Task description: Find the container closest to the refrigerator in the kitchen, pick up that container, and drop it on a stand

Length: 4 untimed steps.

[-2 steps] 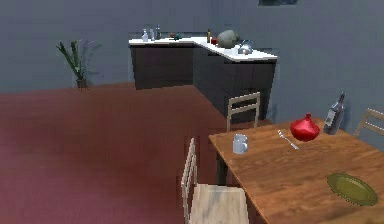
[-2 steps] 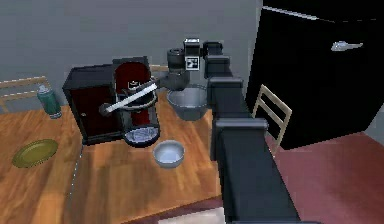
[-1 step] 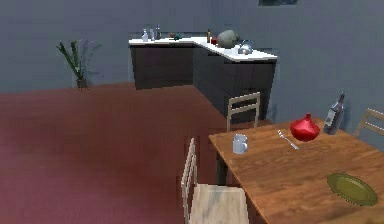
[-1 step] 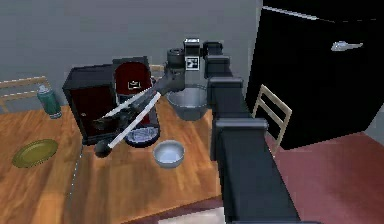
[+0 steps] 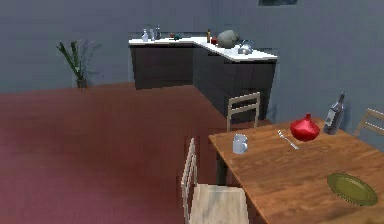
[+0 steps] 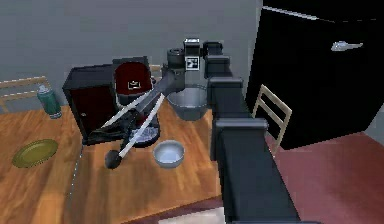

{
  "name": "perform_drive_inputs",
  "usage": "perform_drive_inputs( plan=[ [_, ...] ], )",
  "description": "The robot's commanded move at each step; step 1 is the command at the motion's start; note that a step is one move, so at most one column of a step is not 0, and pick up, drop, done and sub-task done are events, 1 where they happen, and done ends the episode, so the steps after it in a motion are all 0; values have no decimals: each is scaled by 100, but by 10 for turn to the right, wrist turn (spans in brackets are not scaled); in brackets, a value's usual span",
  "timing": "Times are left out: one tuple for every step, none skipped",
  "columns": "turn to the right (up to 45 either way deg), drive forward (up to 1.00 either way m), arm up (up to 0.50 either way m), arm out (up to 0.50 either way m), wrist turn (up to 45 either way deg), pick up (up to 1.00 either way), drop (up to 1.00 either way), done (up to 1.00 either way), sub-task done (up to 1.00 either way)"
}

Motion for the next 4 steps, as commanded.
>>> perform_drive_inputs(
  plan=[
    [0, 0, 0, -34, 0, 0, 0, 0, 0],
    [90, 0, 0, 0, 0, 0, 0, 0, 0],
    [0, 10, 0, 0, 0, 0, 0, 0, 0],
    [0, 0, 0, 32, 0, 0, 0, 0, 0]
  ],
)
